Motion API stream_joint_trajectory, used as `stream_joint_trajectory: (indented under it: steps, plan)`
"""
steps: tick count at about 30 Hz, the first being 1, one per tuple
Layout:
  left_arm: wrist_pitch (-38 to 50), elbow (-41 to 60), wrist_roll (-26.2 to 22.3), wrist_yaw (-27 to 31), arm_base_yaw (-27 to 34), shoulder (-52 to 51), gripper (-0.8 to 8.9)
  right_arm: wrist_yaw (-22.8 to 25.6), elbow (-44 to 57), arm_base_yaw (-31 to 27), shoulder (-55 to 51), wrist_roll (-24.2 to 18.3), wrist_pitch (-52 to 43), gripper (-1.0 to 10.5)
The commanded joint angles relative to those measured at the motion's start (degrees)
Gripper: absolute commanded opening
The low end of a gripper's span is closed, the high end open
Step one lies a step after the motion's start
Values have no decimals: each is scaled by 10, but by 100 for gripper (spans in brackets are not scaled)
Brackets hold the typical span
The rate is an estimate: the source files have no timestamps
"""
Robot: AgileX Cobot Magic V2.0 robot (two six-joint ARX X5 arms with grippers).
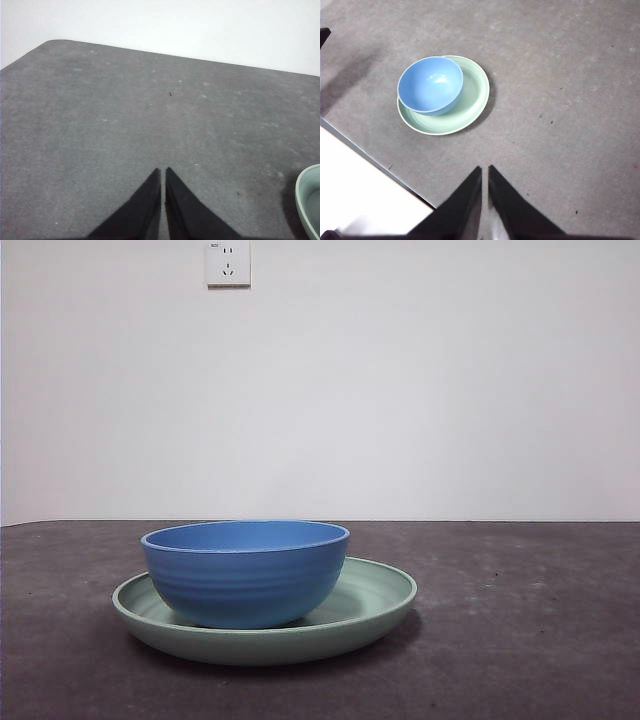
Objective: Pick up the blue bowl, put it on the green plate, put it on desk
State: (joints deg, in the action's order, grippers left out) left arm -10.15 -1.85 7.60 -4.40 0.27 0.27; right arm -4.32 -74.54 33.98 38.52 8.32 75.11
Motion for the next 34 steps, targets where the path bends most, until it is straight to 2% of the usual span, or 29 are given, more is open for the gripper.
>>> stream_joint_trajectory:
  steps: [1, 16, 21, 23, 26, 29, 34]
  plan:
    - [-5, 12, 2, 1, 1, -1, 28, 1, -12, 4, 3, -4, -5, 17]
    - [-5, 12, 2, 1, 1, -1, 28, -1, -12, -2, -1, -5, -5, 16]
    - [-5, 12, 2, 1, 1, -1, 28, 0, -11, -51, -4, -10, -12, 16]
    - [-5, 12, 2, 1, 1, -1, 28, 0, -4, -90, -8, -47, -33, 16]
    - [-5, 12, 2, 1, 1, -1, 28, 0, 33, -139, -26, -102, -110, 16]
    - [-5, 12, 2, 1, 1, -1, 28, 0, 110, -172, -66, -154, -245, 16]
    - [-5, 12, 2, 1, 1, -1, 28, 1, 275, -222, -157, -176, -473, 17]
